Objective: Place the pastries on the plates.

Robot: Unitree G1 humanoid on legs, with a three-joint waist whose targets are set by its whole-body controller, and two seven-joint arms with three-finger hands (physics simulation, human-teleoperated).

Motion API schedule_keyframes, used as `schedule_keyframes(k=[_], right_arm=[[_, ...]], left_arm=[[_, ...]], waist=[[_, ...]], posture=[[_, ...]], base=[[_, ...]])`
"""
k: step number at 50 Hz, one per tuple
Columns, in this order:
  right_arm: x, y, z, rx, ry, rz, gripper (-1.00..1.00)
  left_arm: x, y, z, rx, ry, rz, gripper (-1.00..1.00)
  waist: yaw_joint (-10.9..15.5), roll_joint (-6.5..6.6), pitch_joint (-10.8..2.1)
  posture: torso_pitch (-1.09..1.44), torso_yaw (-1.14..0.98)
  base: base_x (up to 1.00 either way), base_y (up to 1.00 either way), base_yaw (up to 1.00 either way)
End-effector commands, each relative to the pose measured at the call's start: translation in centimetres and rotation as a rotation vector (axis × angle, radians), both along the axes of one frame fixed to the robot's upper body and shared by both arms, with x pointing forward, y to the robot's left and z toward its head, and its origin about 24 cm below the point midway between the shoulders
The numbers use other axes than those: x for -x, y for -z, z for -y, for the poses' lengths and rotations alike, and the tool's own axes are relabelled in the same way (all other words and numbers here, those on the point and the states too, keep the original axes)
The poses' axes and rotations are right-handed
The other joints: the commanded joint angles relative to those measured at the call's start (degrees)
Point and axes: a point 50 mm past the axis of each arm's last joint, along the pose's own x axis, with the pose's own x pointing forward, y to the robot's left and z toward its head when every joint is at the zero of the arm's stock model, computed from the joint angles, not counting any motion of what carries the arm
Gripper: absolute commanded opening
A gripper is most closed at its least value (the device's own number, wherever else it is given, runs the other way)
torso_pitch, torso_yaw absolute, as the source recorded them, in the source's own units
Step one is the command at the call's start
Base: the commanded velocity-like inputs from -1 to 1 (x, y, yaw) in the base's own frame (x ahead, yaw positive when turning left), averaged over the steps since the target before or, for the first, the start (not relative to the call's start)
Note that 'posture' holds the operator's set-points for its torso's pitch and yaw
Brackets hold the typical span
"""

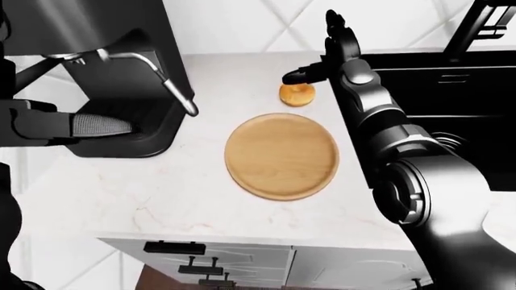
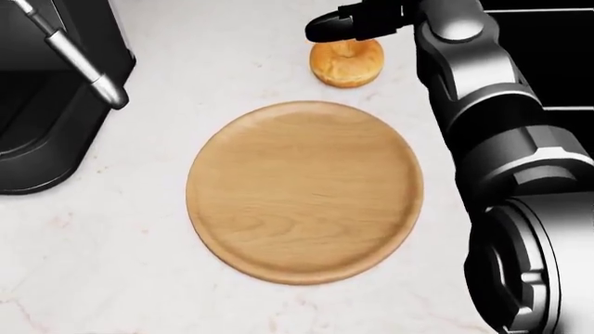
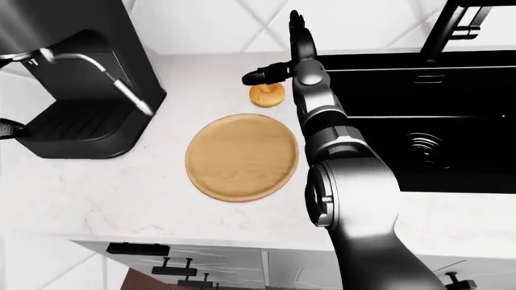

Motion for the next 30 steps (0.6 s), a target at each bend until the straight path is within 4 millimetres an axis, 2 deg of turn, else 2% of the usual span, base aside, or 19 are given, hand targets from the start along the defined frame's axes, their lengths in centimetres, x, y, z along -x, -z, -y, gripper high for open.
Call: schedule_keyframes(k=[1,13,30], right_arm=[[0.2,-2.9,0.0,0.006,0.026,0.096,1.0],[0.2,-3.3,-0.3,0.046,0.088,0.092,1.0],[0.3,-3.4,-1.3,0.001,0.098,0.096,1.0]], left_arm=[[0.7,-0.8,0.0,-0.013,-0.008,0.062,1.0],[0.7,-0.9,-0.1,-0.01,-0.013,0.065,1.0],[0.8,-0.5,-0.1,-0.018,-0.02,0.06,1.0]], waist=[[-0.1,0.24,-1.5],[-0.1,0.34,0.39],[-0.2,0.22,3.37]], posture=[[0.06,0.0],[0.11,0.0],[0.21,0.0]], base=[[0.0,0.0,0.0],[0.0,0.0,0.0],[0.0,0.0,0.0]])
